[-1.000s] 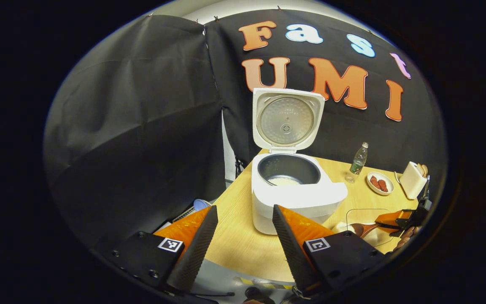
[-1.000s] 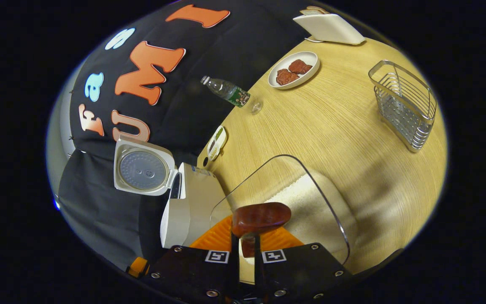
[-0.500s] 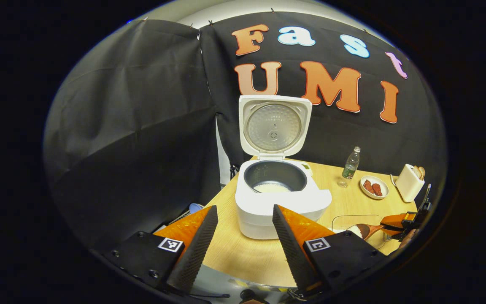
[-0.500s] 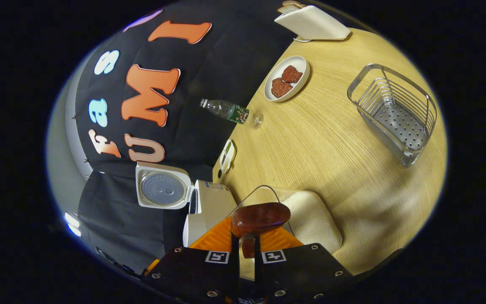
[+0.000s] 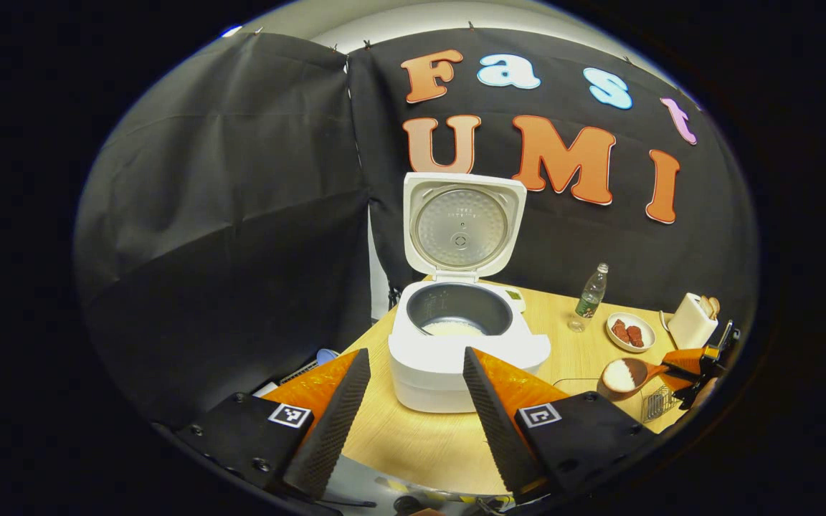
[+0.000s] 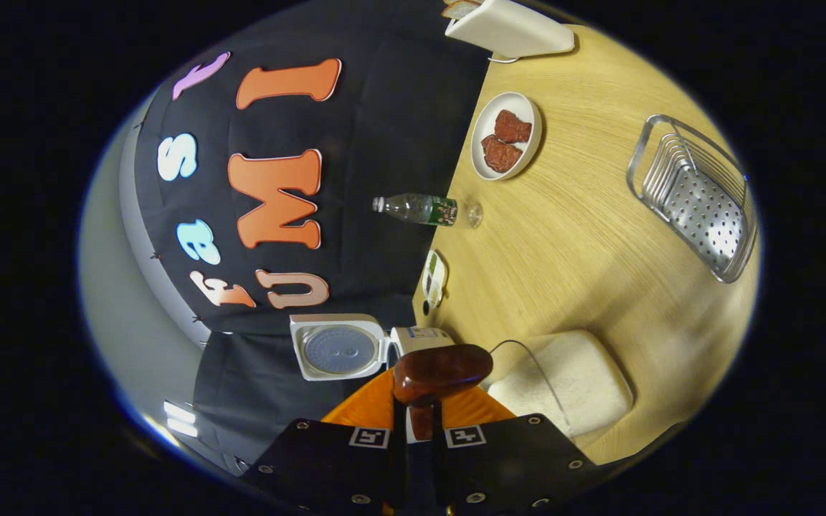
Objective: Close the left gripper, press the button to open the rice cooker; take a wooden spoon from the chopstick holder with the right hand, scoop a spoonful of rice and pour it into the rice cooker, then put the wooden spoon back into the chopstick holder.
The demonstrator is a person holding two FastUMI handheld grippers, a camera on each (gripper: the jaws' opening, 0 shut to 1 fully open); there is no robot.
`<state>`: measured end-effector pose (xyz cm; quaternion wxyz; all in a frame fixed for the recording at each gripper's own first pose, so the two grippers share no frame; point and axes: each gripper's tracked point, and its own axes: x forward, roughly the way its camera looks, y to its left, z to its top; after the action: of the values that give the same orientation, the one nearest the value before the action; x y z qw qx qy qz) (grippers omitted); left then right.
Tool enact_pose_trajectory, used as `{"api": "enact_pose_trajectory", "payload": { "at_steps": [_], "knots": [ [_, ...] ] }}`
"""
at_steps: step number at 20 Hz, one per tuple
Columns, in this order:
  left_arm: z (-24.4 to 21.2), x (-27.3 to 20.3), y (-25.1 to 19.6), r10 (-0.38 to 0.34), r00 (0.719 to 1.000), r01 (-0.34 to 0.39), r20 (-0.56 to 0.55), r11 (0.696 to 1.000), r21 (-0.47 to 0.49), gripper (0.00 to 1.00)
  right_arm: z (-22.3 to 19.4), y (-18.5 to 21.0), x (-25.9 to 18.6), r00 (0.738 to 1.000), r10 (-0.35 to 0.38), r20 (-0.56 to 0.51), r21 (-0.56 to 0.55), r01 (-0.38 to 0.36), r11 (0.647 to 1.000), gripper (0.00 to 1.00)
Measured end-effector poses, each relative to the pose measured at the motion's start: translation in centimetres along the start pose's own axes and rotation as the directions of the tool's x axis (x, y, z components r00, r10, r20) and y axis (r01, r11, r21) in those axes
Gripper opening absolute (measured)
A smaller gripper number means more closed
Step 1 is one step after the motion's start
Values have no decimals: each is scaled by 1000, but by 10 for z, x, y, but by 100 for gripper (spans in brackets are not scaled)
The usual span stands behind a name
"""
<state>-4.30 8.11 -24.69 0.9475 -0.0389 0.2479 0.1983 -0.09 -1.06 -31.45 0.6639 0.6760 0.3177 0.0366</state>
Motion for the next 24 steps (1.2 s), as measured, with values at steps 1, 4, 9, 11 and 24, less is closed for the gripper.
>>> {"api": "enact_pose_trajectory", "payload": {
  "at_steps": [1,4,9,11,24],
  "knots": [
    [2,-1,2,3,1000,-3,10,1000,-1,89,-2,12,4,1000,19,-10,5,-19,1000,14],
    [2,-5,9,15,999,-14,30,1000,-17,89,-9,44,23,998,45,-35,13,-44,999,14],
    [3,-9,29,23,998,-20,59,998,-58,90,-36,101,68,991,83,-101,-11,-85,996,14],
    [2,-14,40,33,997,-28,73,998,-59,90,-52,117,92,987,87,-133,-40,-93,995,14],
    [-2,-26,113,168,979,-170,117,985,11,100,-112,151,237,985,-73,-156,-381,8,925,14]
  ]
}}
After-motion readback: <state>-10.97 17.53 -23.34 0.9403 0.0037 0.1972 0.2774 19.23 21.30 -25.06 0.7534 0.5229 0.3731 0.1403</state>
